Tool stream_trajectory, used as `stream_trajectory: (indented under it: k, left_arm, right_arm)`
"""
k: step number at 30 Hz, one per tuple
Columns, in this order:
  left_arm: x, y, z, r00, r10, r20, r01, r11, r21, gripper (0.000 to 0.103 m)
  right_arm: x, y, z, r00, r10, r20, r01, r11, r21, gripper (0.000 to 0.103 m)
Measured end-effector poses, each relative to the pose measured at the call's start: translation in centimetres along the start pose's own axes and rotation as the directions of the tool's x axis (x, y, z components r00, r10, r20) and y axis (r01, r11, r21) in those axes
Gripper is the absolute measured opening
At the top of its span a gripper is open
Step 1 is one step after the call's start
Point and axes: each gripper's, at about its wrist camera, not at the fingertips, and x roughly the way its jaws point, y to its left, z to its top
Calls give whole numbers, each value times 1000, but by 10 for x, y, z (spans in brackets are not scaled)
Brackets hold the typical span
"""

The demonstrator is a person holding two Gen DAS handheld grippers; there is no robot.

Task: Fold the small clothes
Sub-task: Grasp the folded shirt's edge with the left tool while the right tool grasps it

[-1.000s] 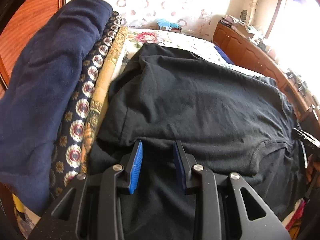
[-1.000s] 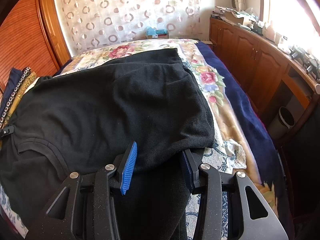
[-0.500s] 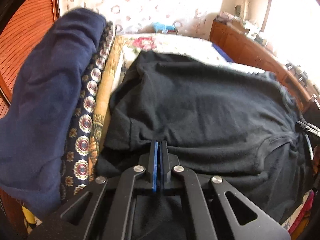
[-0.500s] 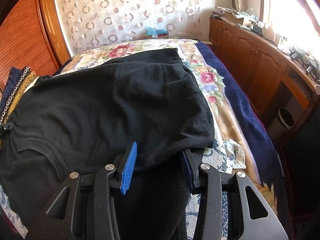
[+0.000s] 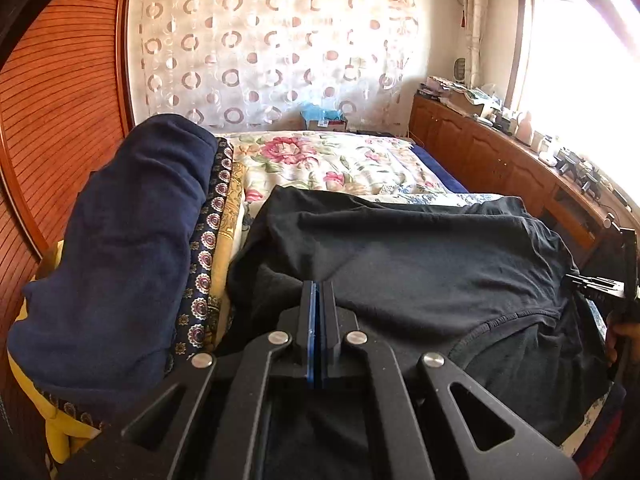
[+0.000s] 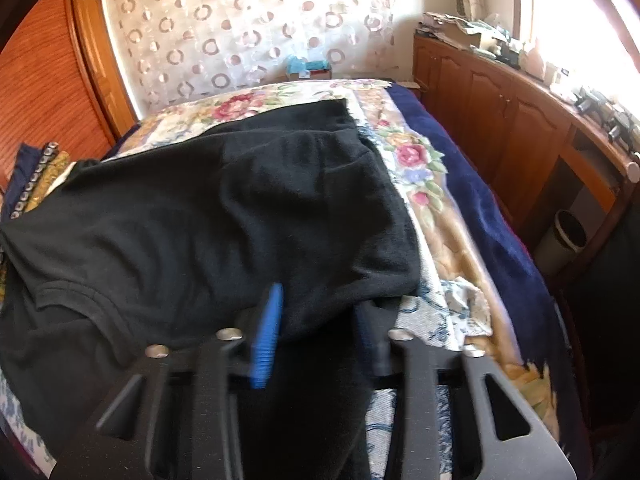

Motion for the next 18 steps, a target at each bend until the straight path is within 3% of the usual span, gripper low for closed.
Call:
stream_trajectory:
  k: [3, 10, 18]
  left_arm:
    - [-1, 1, -3, 1000, -8, 0, 8, 1000, -11, 0]
    - [-27, 0, 0, 998, -34, 53, 35, 999, -16, 0]
    - [-68, 3, -3, 992, -66, 109, 67, 998, -3, 0]
  right_arm:
    - [-1, 1, 3, 1000, -2, 14, 2, 1000, -1, 2]
    - [-43, 11, 15, 986, 39, 159, -30, 998, -59, 0]
    - [-95, 12, 21, 960, 100, 263, -85, 994, -69, 0]
